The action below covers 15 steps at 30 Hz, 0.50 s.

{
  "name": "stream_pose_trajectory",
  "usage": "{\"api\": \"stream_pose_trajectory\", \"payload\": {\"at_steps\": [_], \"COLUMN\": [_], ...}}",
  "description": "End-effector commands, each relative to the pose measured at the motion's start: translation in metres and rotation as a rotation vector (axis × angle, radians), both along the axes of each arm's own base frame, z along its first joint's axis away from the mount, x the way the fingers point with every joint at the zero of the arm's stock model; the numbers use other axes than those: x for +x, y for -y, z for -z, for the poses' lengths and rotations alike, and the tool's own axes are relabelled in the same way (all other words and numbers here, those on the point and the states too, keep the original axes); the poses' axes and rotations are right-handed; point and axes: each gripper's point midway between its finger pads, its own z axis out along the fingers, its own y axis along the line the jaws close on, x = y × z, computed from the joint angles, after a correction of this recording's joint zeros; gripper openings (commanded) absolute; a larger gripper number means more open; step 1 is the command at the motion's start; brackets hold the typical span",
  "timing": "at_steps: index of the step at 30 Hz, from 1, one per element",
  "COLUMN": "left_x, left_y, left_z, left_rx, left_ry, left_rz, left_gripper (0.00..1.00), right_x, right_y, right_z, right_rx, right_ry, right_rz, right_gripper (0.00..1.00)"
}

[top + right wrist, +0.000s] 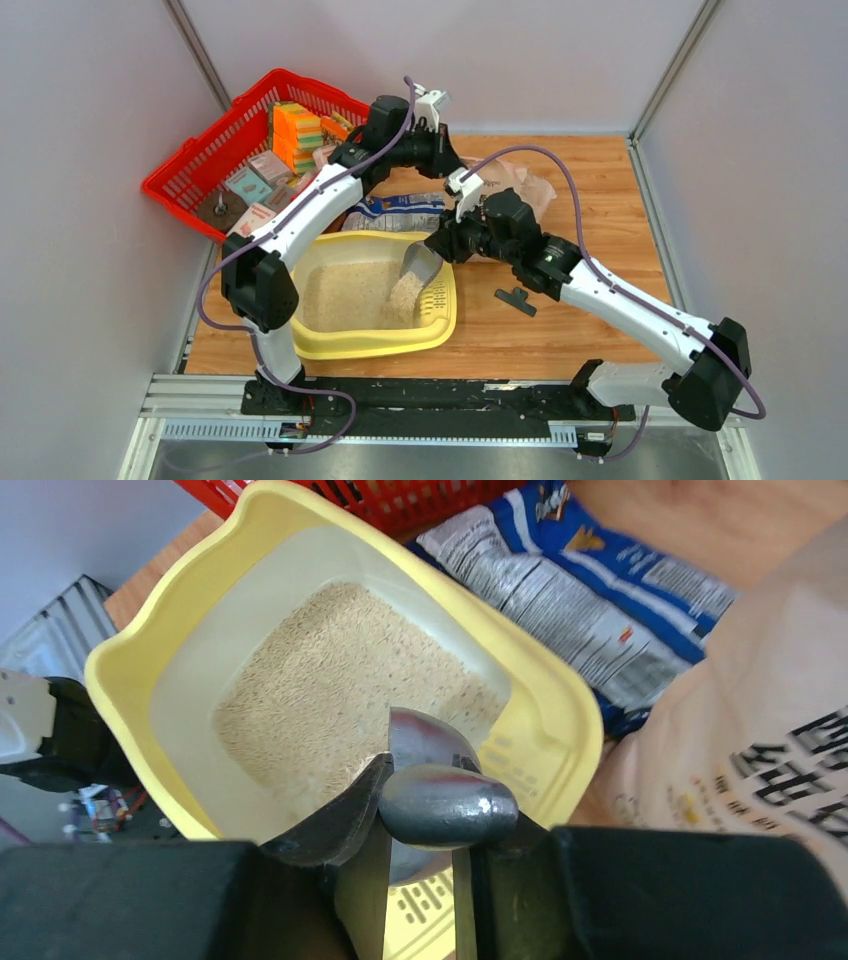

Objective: Fill the litter box with clean litter

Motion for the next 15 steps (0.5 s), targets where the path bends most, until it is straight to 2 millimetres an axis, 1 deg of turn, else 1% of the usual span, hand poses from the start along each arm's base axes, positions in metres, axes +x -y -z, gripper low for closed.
{"api": "stream_pose_trajectory", "payload": {"at_steps": [1,2,4,5,6,7,8,9,10,11,12,13,14,15], "left_x": [-0.013,-0.013,-0.018,-0.019,-0.021,-0.022,-0.023,-0.024,-0.025,-0.026,-0.025,-0.025,-0.026,-0.026], "left_y": [-0.007,-0.007,-0.008,-0.008,-0.01,-0.01,-0.011,-0.011,-0.011,-0.011,-0.011,-0.01,-0.01,-0.009], "left_z": [-0.065,-0.057,-0.056,-0.051,-0.053,-0.049,-0.045,-0.043,-0.039,-0.038,-0.036,-0.032,-0.032,-0.031], "left_rx": [-0.156,-0.153,-0.166,-0.166,-0.169,-0.162,-0.154,-0.15,-0.146,-0.144,-0.142,-0.139,-0.138,-0.136], "left_ry": [0.084,0.062,0.04,0.03,0.036,0.03,0.027,0.025,0.018,0.016,0.015,0.009,0.014,0.015], "left_rz": [-0.004,-0.008,-0.013,-0.017,-0.016,-0.016,-0.012,-0.011,-0.006,-0.002,-0.002,-0.001,0.003,0.006], "left_gripper": [0.0,0.0,0.0,0.0,0.0,0.0,0.0,0.0,0.0,0.0,0.0,0.0,0.0,0.0], "right_x": [0.009,0.007,0.006,0.006,0.005,0.004,0.004,0.0,-0.005,-0.009,-0.019,-0.026,-0.036,-0.04], "right_y": [0.002,0.0,-0.002,-0.003,-0.005,-0.007,-0.007,-0.006,-0.002,0.003,0.011,0.018,0.031,0.046], "right_z": [-0.059,-0.06,-0.06,-0.061,-0.063,-0.067,-0.08,-0.081,-0.091,-0.117,-0.114,-0.123,-0.139,-0.152], "right_rx": [-0.027,-0.03,-0.034,-0.032,-0.024,-0.013,0.006,-0.008,-0.01,-0.001,-0.044,-0.064,-0.093,-0.111], "right_ry": [0.371,0.381,0.399,0.406,0.412,0.419,0.433,0.417,0.427,0.477,0.452,0.479,0.567,0.608], "right_rz": [-0.025,-0.04,-0.06,-0.065,-0.072,-0.08,-0.083,-0.099,-0.107,-0.117,-0.157,-0.189,-0.221,-0.2], "right_gripper": [0.0,0.0,0.0,0.0,0.0,0.0,0.0,0.0,0.0,0.0,0.0,0.0,0.0,0.0]}}
